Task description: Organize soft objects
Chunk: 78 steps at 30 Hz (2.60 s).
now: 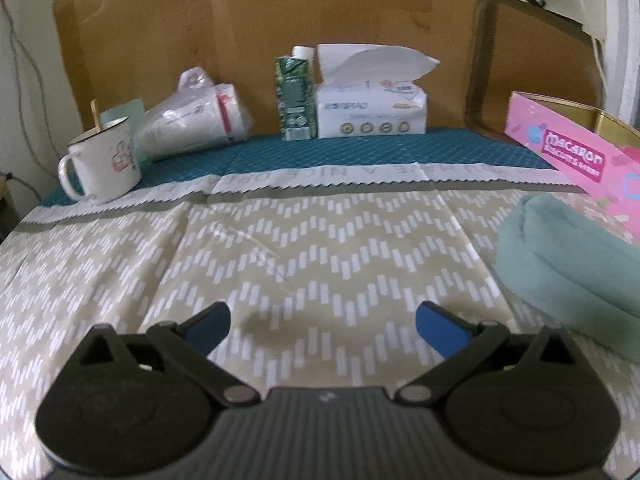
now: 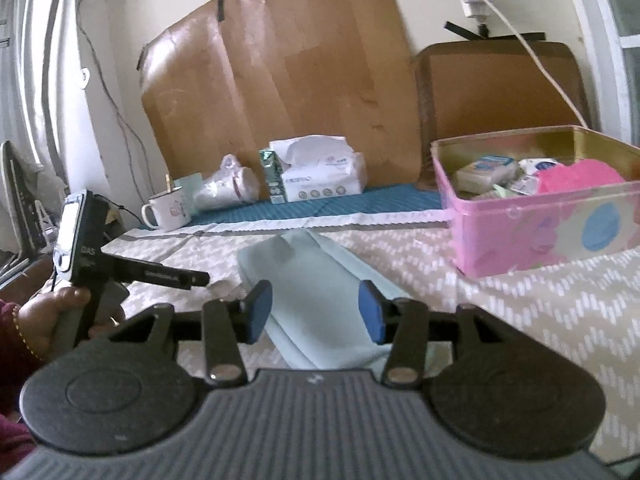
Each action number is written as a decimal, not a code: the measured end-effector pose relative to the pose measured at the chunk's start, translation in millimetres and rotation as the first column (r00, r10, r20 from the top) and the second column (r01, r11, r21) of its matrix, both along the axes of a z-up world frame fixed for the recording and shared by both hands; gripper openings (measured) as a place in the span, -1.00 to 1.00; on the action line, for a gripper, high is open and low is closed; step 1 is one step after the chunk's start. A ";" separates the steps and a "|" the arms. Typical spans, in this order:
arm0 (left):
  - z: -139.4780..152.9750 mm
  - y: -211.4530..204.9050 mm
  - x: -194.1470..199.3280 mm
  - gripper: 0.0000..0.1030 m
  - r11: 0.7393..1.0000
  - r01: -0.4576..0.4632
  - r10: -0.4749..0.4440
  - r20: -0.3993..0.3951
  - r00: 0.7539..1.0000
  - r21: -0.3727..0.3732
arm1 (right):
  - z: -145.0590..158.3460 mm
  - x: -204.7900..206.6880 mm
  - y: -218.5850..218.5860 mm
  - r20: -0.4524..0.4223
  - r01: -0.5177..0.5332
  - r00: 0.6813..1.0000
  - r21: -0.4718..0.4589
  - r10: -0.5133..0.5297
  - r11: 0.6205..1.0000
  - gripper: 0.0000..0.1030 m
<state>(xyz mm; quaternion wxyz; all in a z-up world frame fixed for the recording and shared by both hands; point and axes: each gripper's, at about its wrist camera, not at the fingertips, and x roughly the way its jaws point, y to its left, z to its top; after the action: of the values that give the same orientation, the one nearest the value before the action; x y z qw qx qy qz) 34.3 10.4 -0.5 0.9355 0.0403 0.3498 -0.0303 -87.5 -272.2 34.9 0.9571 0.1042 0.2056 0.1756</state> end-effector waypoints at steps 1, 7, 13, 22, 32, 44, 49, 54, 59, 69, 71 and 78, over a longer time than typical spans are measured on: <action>1.2 -0.4 1.2 0.99 1.000 0.009 -0.009 0.006 1.000 0.001 | -0.4 -1.9 -5.2 -0.005 0.008 1.000 0.002 -0.008 1.000 0.02; 9.7 -3.7 7.2 0.99 0.997 0.071 -0.071 0.037 0.997 0.006 | -4.3 -19.0 -15.0 -0.047 0.062 0.997 -0.041 -0.064 0.997 0.12; 16.8 -8.9 13.9 0.99 0.991 0.134 -0.134 0.054 0.989 0.005 | -15.6 -31.3 -21.2 -0.129 0.096 0.986 -0.088 -0.106 0.992 0.18; 29.6 -14.2 15.0 0.99 0.975 0.210 -0.205 0.077 0.976 -0.068 | -20.3 -30.3 -15.3 -0.163 0.100 0.979 -0.127 -0.120 0.987 0.19; 32.4 -24.2 12.5 0.99 0.966 0.231 -0.226 0.056 0.973 -0.113 | -21.4 -27.8 -5.9 -0.136 0.087 0.985 -0.130 -0.104 0.988 0.44; 47.3 -22.9 -24.2 0.92 0.917 0.252 -0.257 0.025 0.966 -0.308 | -10.1 -2.5 -33.8 -0.077 0.031 0.997 -0.002 -0.031 1.000 0.61; 44.9 -39.6 -36.5 0.83 0.857 0.310 -0.354 -0.034 0.935 -0.411 | -19.1 25.4 -54.9 -0.115 0.065 0.992 0.146 -0.049 0.987 0.60; 27.4 -74.5 -31.8 0.50 0.825 0.342 -0.433 -0.114 0.894 -0.450 | -41.8 48.5 -48.0 -0.235 0.061 0.972 0.176 -0.018 0.982 -0.09; 15.1 -78.3 -21.2 0.28 0.836 0.320 -0.424 -0.155 0.892 -0.446 | -42.0 25.0 -25.4 -0.210 -0.063 0.972 0.191 0.104 0.980 -0.07; 31.8 -37.3 -15.5 0.37 0.862 0.262 -0.336 -0.103 0.936 -0.434 | -40.7 19.2 -22.0 -0.204 -0.110 0.966 0.238 0.160 0.965 0.08; 29.9 -45.2 -22.1 0.38 0.853 0.290 -0.371 -0.111 0.922 -0.435 | -41.6 22.2 -23.7 -0.210 -0.105 0.964 0.266 0.164 0.958 0.08; 9.6 -72.8 -34.3 0.05 0.844 0.314 -0.415 -0.158 0.896 -0.435 | -50.1 22.1 -4.7 -0.219 -0.157 0.952 0.249 0.213 0.956 -0.02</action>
<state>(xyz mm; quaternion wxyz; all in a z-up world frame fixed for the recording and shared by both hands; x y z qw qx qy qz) 0.1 -62.4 9.2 0.8498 -0.0888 0.4350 -0.2840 -65.4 -276.9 -15.2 0.8854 0.2144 0.3088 0.2733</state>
